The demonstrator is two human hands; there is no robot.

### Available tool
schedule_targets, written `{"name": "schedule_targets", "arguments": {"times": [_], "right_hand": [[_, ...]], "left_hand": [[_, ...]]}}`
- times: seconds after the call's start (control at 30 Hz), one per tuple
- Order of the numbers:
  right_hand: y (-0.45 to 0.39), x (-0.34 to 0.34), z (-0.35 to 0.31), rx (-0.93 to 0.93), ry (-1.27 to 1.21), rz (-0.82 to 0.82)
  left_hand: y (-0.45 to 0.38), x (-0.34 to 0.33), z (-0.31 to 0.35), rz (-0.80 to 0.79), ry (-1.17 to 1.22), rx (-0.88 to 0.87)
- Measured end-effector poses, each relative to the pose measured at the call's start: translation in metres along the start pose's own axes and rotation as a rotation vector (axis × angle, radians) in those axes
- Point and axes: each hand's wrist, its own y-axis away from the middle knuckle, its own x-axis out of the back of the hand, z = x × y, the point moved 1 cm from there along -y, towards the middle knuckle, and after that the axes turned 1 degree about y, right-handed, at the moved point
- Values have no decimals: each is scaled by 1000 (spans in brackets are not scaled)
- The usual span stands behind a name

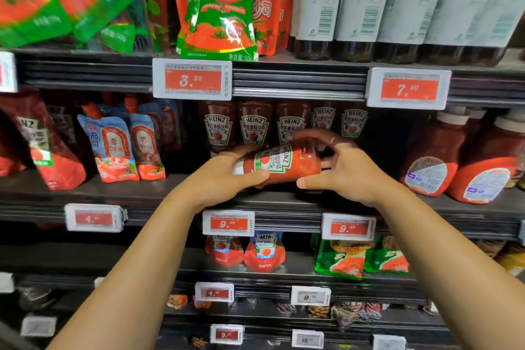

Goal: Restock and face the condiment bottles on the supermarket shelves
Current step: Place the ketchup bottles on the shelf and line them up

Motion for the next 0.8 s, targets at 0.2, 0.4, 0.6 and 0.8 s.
{"name": "schedule_targets", "arguments": {"times": [0.2,0.4,0.6,0.8], "right_hand": [[-6,19,-11,55,-143,132],[-10,7,-25,13,-14,263],[-7,-5,-33,-200,191,333],[0,-13,-13,-70,198,350]], "left_hand": [[-6,-21,15,-58,147,-157],[-9,-42,15,39,284,-165],[-6,-65,25,246,122,-112],[-6,-76,36,279,42,-79]]}}
